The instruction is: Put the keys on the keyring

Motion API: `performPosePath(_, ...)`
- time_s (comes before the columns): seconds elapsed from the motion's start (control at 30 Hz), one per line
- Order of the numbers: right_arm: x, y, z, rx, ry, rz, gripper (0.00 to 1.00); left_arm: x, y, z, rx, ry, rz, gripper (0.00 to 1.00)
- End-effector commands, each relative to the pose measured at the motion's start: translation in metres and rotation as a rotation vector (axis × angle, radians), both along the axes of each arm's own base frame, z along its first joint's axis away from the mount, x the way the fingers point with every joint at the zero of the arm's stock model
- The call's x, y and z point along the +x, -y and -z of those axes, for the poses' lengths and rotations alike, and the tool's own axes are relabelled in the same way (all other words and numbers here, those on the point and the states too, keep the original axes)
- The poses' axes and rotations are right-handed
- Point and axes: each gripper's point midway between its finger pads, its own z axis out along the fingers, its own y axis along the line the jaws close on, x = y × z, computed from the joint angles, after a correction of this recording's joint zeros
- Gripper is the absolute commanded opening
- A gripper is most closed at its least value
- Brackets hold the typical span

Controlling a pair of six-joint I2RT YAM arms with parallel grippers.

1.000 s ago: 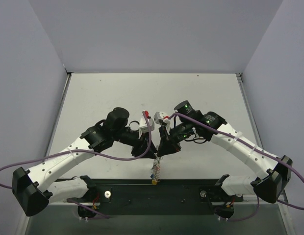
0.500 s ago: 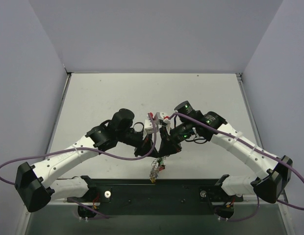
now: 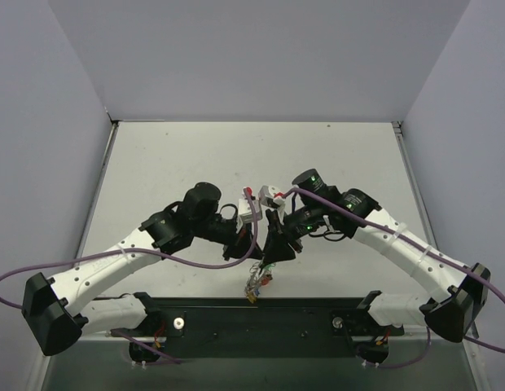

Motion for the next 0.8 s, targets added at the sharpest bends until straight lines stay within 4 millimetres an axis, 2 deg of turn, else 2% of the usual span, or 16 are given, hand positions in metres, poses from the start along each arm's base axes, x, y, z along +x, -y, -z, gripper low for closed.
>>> performPosePath(0.0,0.013,-0.018,-0.039,0.181,0.118,0.035,0.33,0.002,0.006,-0.023,-0.086,0.075,0.002,0.0)
performPosePath(0.23,0.028,-0.018,-0.049,0.233,0.181,0.146,0.49,0.006,0.006,-0.022,-0.08,0.086,-0.021,0.0)
performPosePath(0.37,0.043,-0.012,-0.046,0.224,0.202,0.258,0.53,0.01,0.005,-0.022,-0.082,0.106,-0.049,0.0)
performPosePath(0.5,0.06,-0.002,-0.053,0.261,0.193,0.419,0.55,0.014,0.004,-0.027,-0.109,0.134,-0.078,0.0)
performPosePath(0.63,0.08,0.008,-0.064,0.33,0.173,0.605,0.62,0.019,0.003,-0.031,-0.121,0.162,-0.116,0.0)
performPosePath(0.77,0.085,0.014,-0.061,0.328,0.121,0.687,0.63,0.025,0.001,-0.033,-0.142,0.171,-0.164,0.0)
